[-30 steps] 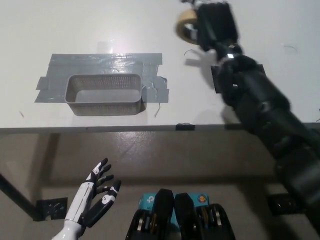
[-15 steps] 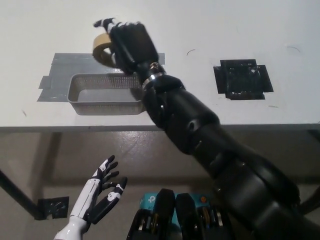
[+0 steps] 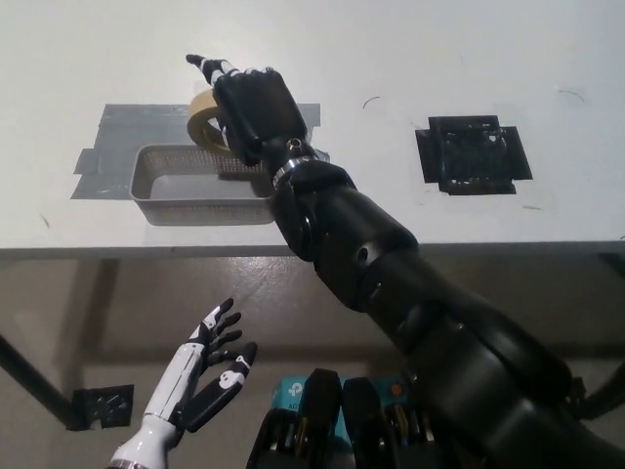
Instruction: The robot picks the tape placed on the black area with right hand and places it in the small grey container.
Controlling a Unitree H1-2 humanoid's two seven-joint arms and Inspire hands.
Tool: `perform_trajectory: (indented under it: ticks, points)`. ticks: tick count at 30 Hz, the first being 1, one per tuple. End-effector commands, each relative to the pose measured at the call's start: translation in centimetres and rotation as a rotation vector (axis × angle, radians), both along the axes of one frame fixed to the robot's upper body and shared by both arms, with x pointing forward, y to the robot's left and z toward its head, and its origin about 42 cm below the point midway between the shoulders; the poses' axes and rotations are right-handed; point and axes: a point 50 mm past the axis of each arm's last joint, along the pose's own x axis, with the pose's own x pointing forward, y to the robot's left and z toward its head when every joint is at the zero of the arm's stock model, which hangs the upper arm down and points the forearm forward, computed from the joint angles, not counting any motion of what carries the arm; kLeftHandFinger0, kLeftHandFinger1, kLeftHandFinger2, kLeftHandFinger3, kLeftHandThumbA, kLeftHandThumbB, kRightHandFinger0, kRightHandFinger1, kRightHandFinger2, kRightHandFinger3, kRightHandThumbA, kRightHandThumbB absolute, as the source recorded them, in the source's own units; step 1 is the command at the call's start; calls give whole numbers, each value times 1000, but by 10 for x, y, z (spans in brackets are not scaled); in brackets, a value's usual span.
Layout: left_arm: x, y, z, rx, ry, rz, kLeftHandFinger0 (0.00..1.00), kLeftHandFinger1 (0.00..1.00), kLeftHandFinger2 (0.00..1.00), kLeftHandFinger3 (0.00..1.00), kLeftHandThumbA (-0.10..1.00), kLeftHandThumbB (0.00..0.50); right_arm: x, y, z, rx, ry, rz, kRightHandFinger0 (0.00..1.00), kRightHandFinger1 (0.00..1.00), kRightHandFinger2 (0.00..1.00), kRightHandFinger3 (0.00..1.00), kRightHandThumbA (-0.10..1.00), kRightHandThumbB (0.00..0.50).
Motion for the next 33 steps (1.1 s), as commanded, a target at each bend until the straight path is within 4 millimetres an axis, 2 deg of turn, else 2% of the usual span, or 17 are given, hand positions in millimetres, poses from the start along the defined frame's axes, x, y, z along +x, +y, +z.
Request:
perform_trajectory:
  ticks: [1,4,7,13,17,20,21,22,23,24,25,27,28,29,31,32,33]
  points:
    - [9,-3,16,16,-51,-40,798,887,969,1000,625,4,9,2,17,-39,146,4,1000,1000,1000,1000,701,487]
    - [12,-4,17,23,-57,-42,774,866,950,1000,610,0,14,-6,14,-56,245,2,1000,1000,1000,1000,854,500]
    - [17,-5,20,34,-55,-46,781,872,948,1000,619,0,20,-16,17,-23,319,11,1000,1000,1000,1000,900,500]
    - [22,-7,22,46,-64,-61,784,881,972,1000,610,0,27,-29,25,32,377,16,1000,1000,1000,1000,943,500]
    - [24,-9,24,62,-61,-73,807,895,995,1000,639,0,34,-39,49,58,394,33,1000,1000,1000,1000,918,500]
    - [27,-10,26,65,-64,-78,813,895,999,1000,647,0,40,-52,81,107,422,75,1000,1000,1000,1000,920,500]
    - [27,-11,26,67,-63,-81,814,895,1000,1000,646,0,43,-63,103,148,456,117,1000,1000,1000,1000,866,500]
    - [28,-11,26,68,-66,-83,814,894,1000,1000,644,0,44,-69,115,157,476,138,1000,1000,1000,1000,860,500]
    - [28,-11,26,64,-71,-87,807,884,991,1000,623,0,44,-82,137,193,503,164,1000,1000,1000,1000,826,500]
    - [29,-11,26,66,-74,-88,806,883,990,1000,620,0,43,-89,150,216,523,177,1000,1000,1000,1000,783,500]
    - [29,-11,26,67,-74,-88,800,871,983,1000,604,0,39,-104,176,235,530,199,1000,1000,1000,1000,743,500]
    - [29,-10,27,68,-81,-86,790,865,981,1000,587,0,32,-128,202,262,494,239,1000,1000,1000,1000,714,500]
    - [28,-10,27,65,-81,-85,788,863,980,1000,581,0,28,-138,211,264,468,245,1000,1000,1000,1000,748,500]
    - [27,-11,27,59,-82,-81,786,863,980,1000,578,0,16,-159,228,286,418,259,1000,1000,1000,1000,808,500]
    - [27,-10,26,54,-82,-75,784,863,980,1000,570,0,5,-174,239,321,406,292,1000,1000,1000,1000,845,500]
    - [29,-9,26,53,-90,-68,784,864,978,1000,567,0,-14,-202,247,369,350,328,1000,1000,1000,1000,944,459]
    - [29,-9,26,51,-95,-61,784,865,977,1000,565,0,-20,-209,249,383,321,332,1000,1000,1000,1000,958,460]
